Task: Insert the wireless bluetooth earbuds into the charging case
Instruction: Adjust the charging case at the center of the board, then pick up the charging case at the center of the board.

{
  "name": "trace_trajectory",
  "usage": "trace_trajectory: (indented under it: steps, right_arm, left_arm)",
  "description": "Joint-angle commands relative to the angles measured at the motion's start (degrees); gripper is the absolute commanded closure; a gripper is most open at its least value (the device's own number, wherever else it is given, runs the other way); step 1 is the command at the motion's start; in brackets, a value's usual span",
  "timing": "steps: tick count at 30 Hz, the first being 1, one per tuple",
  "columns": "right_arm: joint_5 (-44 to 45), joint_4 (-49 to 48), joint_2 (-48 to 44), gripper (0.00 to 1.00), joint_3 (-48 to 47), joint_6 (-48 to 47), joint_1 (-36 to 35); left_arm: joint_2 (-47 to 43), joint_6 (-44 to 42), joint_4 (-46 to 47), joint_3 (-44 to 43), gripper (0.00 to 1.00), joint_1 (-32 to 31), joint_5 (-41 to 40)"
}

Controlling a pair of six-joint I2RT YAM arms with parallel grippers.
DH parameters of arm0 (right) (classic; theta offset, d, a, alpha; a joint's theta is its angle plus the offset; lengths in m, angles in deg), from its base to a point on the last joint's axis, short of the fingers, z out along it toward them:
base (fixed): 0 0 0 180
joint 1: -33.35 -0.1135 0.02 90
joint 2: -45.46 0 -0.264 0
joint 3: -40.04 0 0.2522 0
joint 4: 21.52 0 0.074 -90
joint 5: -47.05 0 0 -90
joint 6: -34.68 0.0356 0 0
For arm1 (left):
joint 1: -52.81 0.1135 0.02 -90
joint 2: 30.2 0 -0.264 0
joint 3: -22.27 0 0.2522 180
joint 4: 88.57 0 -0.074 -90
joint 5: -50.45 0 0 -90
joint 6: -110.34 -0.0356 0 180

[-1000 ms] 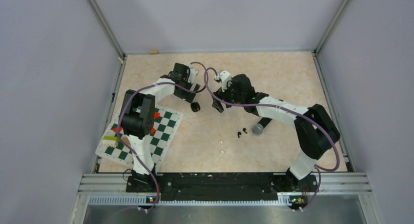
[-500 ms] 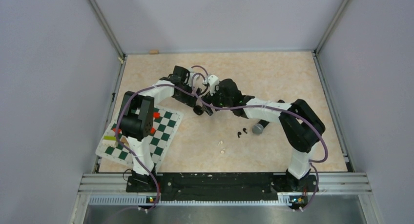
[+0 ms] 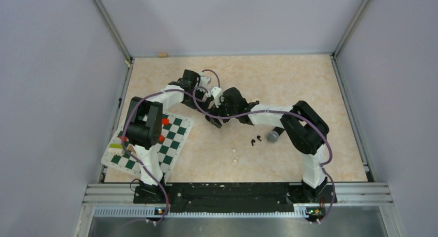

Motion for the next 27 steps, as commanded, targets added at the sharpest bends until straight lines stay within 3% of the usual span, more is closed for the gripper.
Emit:
trace_trajectory:
  steps: [1, 8, 14, 27]
  right_arm:
    - [-1.0, -0.5, 1.7, 0.21, -3.4, -1.5, -0.9]
    - [-0.4, -0.1, 3.2, 0.21, -3.8, -2.5, -2.2]
    - [2.4, 0.2, 4.4, 0.28, -4.5, -3.3, -3.5]
    - [6.7, -1.6, 3.8, 0.57, -3.4, -4.6, -3.7]
  left_arm:
    - [-0.8, 2.0, -2.6, 1.2, 0.01, 1.6, 0.7]
    - [1.0, 2.8, -2.4, 0.6, 0.01, 4.1, 0.3]
    - [1.5, 3.0, -2.4, 0.4, 0.01, 4.6, 0.2]
    - [0.8, 3.5, -1.9, 0.6, 0.01, 5.3, 0.6]
